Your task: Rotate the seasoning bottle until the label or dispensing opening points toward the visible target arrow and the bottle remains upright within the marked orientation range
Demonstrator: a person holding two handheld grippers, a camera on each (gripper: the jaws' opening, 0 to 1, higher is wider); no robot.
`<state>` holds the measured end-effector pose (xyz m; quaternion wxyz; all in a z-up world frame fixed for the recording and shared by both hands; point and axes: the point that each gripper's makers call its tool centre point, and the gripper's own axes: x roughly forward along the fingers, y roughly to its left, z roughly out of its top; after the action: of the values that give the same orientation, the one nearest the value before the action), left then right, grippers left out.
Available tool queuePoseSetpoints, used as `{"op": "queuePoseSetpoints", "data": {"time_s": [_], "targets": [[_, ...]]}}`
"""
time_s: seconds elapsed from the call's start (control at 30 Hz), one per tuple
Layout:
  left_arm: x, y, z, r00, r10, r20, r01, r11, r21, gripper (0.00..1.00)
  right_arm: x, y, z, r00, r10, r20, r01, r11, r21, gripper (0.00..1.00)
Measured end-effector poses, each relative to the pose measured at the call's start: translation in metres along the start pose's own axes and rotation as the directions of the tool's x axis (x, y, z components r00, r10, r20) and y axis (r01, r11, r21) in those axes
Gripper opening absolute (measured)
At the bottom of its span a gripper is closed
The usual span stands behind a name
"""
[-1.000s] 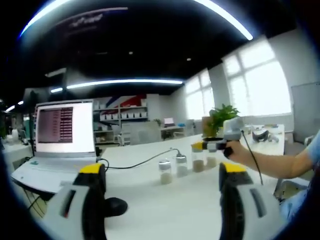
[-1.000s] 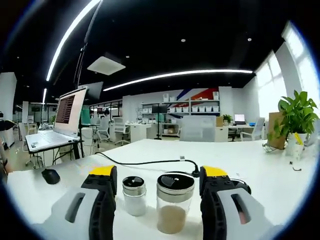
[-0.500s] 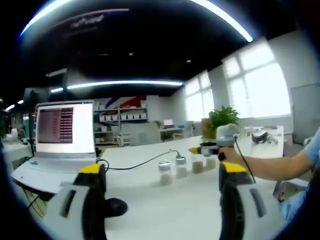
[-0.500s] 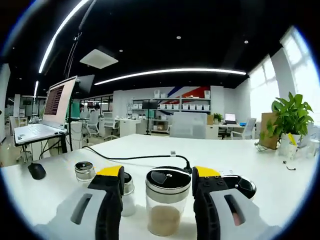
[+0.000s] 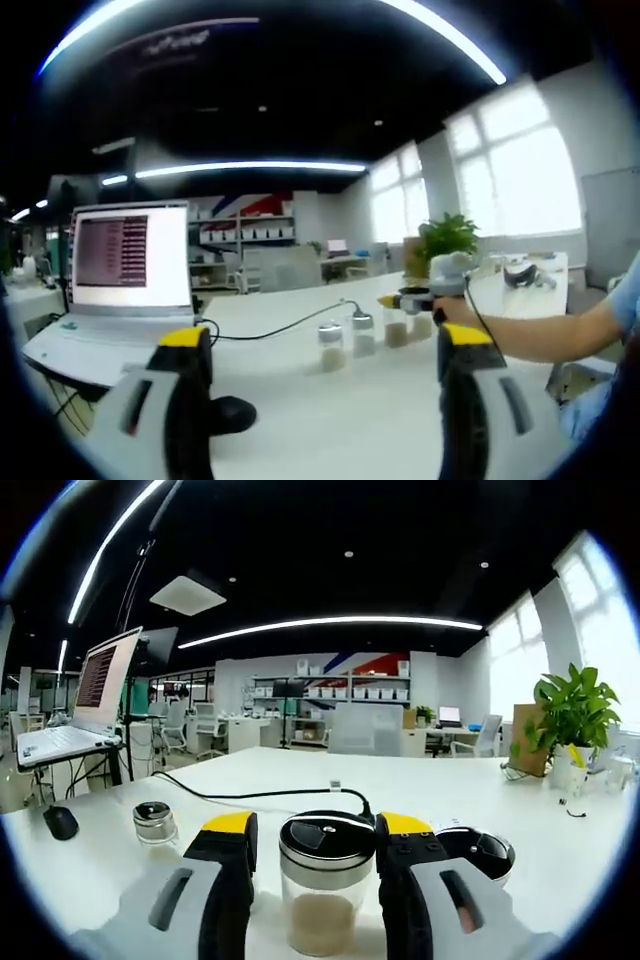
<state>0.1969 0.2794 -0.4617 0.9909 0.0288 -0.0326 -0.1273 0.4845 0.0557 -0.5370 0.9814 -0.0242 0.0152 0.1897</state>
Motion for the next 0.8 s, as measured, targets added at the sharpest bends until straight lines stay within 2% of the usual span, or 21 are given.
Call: {"op": "queuePoseSetpoints", "data": {"time_s": [0.3,0.43,0.8], "targets": [[0.000,-0.001,-0.001,1.000,-0.003,-0.003,0.003,1.000,0.001,0.99,0.001,-0.001,-0.009,0.999,-0.018,-0.027,0.018,1.000,-0.002,0.44],[0.000,-0.001,0.000,1.000,-0.004,-0.001,0.004,1.000,0.002,0.99,0.000,-0.004,-0.011,0.999,-0.039,-0.022,0.039,0.999,-0.006,0.40],[0.000,-0.001,-0.002,1.000,-0.005,-0.008,0.005,1.000,0.000,0.99,0.004,-0.005,-0.011,0.999,-0.049,-0.005,0.049,0.998,-0.035,0.39]]}}
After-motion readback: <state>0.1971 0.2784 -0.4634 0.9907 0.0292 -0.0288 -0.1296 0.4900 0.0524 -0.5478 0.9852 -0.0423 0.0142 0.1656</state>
